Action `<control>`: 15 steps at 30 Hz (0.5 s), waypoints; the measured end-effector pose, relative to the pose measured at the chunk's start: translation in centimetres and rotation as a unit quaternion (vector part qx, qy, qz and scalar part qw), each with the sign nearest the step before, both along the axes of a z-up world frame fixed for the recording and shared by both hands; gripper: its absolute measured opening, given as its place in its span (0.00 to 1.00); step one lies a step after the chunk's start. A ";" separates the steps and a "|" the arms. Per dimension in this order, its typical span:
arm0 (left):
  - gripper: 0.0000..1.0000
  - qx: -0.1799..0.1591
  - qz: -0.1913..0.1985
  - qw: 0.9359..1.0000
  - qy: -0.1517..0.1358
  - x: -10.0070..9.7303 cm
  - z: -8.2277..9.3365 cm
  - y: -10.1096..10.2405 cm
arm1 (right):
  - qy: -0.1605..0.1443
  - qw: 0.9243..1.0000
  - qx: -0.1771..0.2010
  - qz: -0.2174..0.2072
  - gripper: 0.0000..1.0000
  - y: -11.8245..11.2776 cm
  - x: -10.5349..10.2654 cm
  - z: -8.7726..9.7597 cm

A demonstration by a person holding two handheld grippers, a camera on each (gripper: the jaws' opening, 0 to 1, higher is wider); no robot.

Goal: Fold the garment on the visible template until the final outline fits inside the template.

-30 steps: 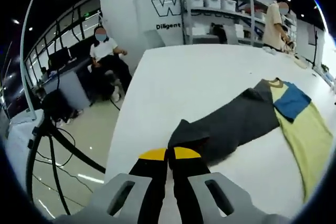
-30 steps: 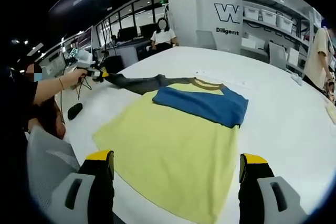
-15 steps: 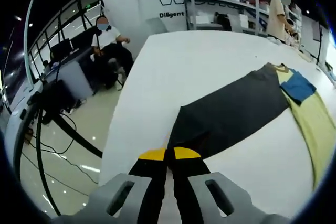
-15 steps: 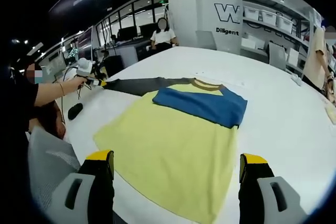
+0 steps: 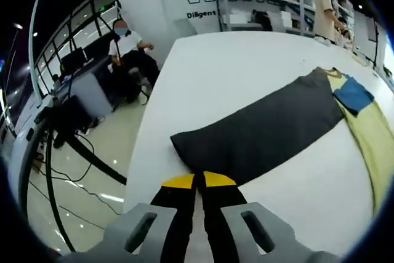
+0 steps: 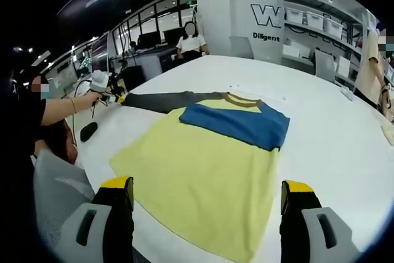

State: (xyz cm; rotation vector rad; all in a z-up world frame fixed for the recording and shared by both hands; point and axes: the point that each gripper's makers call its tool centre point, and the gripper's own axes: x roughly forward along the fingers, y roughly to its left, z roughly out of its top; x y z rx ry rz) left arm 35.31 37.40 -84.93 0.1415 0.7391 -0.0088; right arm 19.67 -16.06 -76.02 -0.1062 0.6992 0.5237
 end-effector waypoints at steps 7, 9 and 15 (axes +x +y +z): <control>0.37 -0.030 0.039 0.999 -0.004 -0.1 0.1 0.1 | 0.003 1.000 -0.002 0.001 0.99 0.0 -0.1 -0.2; 0.38 -0.033 0.041 0.999 0.000 -0.2 -0.2 0.1 | 0.003 1.000 -0.001 0.001 0.99 0.0 -0.1 -0.1; 0.31 -0.054 0.052 0.997 0.021 -0.6 -1.4 -0.4 | -0.002 1.000 0.004 0.001 0.99 0.1 -0.1 0.2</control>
